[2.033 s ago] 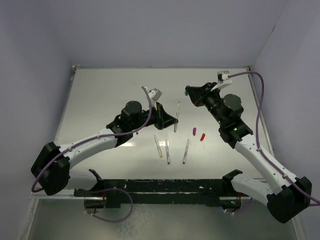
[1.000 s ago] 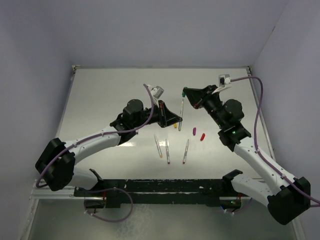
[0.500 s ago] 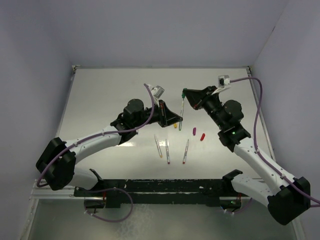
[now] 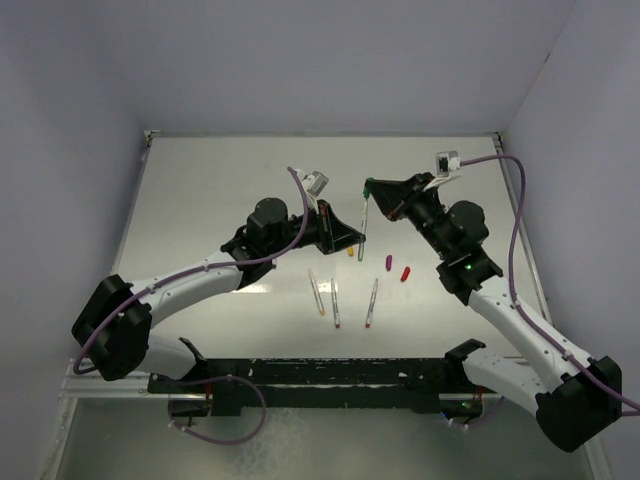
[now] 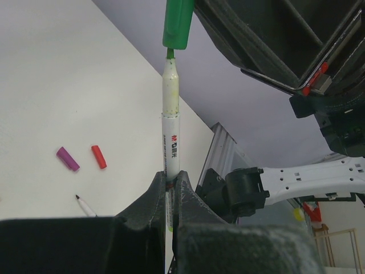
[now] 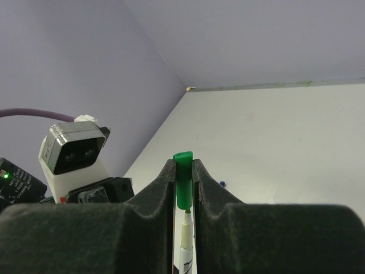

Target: Insert the pens into the pen caps

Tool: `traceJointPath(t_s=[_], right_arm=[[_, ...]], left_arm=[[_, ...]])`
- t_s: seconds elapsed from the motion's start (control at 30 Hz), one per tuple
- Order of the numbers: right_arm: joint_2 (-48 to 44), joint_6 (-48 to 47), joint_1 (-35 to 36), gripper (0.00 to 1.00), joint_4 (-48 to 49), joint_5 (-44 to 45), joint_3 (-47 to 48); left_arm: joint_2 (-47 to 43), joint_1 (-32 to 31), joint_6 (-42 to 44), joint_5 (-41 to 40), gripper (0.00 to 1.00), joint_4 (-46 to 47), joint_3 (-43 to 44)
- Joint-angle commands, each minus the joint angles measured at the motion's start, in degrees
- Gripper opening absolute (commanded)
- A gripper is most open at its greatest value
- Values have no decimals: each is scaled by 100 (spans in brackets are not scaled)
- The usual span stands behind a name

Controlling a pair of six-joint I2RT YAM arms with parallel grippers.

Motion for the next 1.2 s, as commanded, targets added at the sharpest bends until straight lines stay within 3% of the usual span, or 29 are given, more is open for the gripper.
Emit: traceJointPath(t_s=[0.0, 0.5, 1.17], right_arm=[[-123, -41, 22, 0, 74, -180, -55], [-93, -207, 22, 0, -319, -615, 20], [439, -700, 22, 0, -1963, -1731, 432]], left_arm=[[-12, 15, 2, -6, 0, 329, 254], [-106, 61, -43, -119, 0, 324, 190], [-378, 514, -286, -296, 0, 848, 54]])
